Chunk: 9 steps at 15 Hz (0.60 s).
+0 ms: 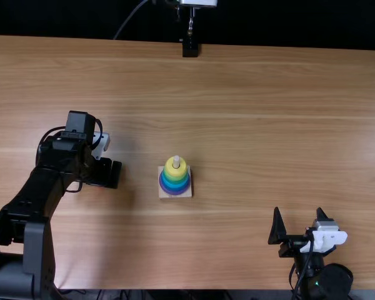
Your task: Build the Hanoi tower: stack the rings onto the peg from bottom to top in this color order: purple, dark blue, light blue, dark green, light green, yellow, orange.
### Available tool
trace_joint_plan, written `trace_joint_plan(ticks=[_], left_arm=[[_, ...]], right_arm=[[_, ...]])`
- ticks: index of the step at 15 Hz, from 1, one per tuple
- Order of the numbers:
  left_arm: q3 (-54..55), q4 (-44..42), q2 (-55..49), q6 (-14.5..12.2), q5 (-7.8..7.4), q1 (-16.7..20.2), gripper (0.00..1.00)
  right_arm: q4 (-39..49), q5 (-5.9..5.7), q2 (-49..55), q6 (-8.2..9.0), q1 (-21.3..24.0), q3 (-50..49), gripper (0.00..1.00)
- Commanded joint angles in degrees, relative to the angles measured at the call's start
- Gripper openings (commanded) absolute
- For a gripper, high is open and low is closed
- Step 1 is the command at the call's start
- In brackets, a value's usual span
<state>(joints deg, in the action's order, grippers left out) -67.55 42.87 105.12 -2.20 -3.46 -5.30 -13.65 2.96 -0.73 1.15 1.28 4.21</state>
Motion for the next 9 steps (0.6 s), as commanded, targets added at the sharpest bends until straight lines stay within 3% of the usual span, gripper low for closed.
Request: trace_joint_plan(ticks=[1, 9], left_arm=[[-1.4, -0.1, 1.7, -0.3, -0.75, -0.7, 1.0], [0.0, 0.2, 1.8, -0.7, -0.75, -0.7, 1.0]], right_arm=[[-4.6, 0.2, 0.7, -0.2, 0.7, -3.3, 1.0], [-4.6, 0.2, 0.7, -0.2, 0.7, -3.3, 1.0]])
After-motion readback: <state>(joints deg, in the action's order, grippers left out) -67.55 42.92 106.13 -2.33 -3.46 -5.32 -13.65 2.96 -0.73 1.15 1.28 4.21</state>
